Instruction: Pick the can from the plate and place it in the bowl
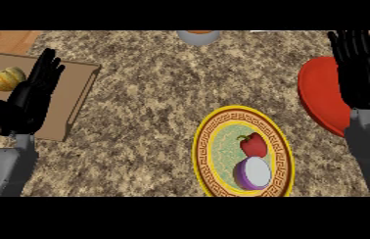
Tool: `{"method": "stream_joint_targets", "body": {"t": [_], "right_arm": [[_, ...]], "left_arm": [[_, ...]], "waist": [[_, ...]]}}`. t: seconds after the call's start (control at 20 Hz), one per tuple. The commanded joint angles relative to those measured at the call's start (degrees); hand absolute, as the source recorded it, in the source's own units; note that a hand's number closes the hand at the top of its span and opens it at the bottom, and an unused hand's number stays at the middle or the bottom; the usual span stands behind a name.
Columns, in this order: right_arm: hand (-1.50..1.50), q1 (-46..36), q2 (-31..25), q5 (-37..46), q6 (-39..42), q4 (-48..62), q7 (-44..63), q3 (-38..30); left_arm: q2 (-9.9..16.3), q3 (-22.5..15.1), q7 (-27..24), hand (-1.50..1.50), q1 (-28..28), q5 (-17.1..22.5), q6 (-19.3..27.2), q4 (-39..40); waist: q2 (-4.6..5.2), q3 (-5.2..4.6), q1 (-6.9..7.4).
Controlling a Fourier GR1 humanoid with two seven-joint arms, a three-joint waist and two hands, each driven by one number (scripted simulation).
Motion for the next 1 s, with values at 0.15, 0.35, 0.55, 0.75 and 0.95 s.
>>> {"method": "stream_joint_targets", "body": {"t": [0.15, 0.35, 0.55, 0.75, 0.95], "right_arm": [[-1.50, -3.6, 13.7, 3.5, -2.7, -12.2, 5.3, 17.0], [-1.50, -2.9, 5.3, 23.9, -13.6, -8.8, 8.6, 22.9], [-1.50, 3.5, 13.6, 36.3, -27.2, -15.4, 9.3, 33.0], [-1.50, 7.5, 12.8, 49.8, -30.4, -21.3, 20.5, 42.6], [-1.50, 7.4, 7.3, 60.7, -24.2, -24.3, 34.0, 43.2]], "left_arm": [[0.2, 3.7, -3.7, 0.00, 0.8, 0.0, 1.9, -2.0], [-0.5, 3.8, -2.8, 0.00, 0.5, 0.4, 2.6, -0.7], [0.3, 5.9, -3.0, 0.00, 0.8, 1.3, 2.8, -0.8], [0.1, 5.5, -1.8, 0.00, 2.7, 0.8, 3.8, -3.8], [-0.1, 6.0, -2.6, 0.00, 3.7, 0.7, 3.7, -2.6]], "waist": [[0.63, 1.04, -0.41], [-0.60, 0.35, -3.21], [-0.53, 0.78, -4.43], [-0.79, 0.87, -4.68], [-0.89, 0.66, -6.33]]}}
